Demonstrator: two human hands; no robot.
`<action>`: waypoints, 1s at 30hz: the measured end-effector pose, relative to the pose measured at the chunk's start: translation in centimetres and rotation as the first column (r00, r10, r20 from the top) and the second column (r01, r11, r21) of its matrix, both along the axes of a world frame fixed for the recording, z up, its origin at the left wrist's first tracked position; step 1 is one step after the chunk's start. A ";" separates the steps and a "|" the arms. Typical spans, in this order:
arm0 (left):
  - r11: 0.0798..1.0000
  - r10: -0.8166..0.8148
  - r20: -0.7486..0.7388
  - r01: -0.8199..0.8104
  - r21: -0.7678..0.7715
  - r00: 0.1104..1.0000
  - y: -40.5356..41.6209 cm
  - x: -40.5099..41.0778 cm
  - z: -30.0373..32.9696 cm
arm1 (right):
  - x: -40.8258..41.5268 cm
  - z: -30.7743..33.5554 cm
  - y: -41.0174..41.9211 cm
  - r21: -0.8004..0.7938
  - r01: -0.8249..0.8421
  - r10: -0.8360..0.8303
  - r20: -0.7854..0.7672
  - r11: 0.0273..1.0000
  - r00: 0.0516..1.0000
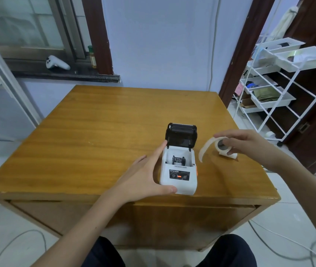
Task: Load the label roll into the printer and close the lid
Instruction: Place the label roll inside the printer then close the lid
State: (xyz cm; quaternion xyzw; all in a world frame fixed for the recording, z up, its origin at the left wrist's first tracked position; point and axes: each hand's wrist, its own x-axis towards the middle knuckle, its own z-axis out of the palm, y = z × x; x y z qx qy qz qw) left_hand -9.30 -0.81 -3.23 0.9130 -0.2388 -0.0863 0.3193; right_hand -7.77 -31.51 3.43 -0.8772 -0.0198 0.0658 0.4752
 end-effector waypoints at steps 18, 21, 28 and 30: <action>1.000 0.002 0.067 -0.001 -0.019 0.998 -0.1 -0.1 -0.3 | -1.8 -0.1 7.1 0.176 -0.036 0.040 -0.021 0.984 0.999; 0.995 0.036 0.083 -0.028 -0.091 0.996 -0.2 -0.1 -0.3 | -1.6 -0.7 8.2 0.263 0.020 -0.018 -0.011 0.965 1.000; 0.950 0.146 0.156 -0.095 -0.296 0.977 -1.6 -0.5 0.1 | -1.5 -1.2 9.2 0.266 0.033 -0.039 0.018 0.964 0.999; 0.942 0.162 0.208 -0.088 -0.325 0.964 -2.5 -0.6 0.2 | -1.6 -1.1 9.4 0.288 0.035 -0.038 0.007 0.957 0.999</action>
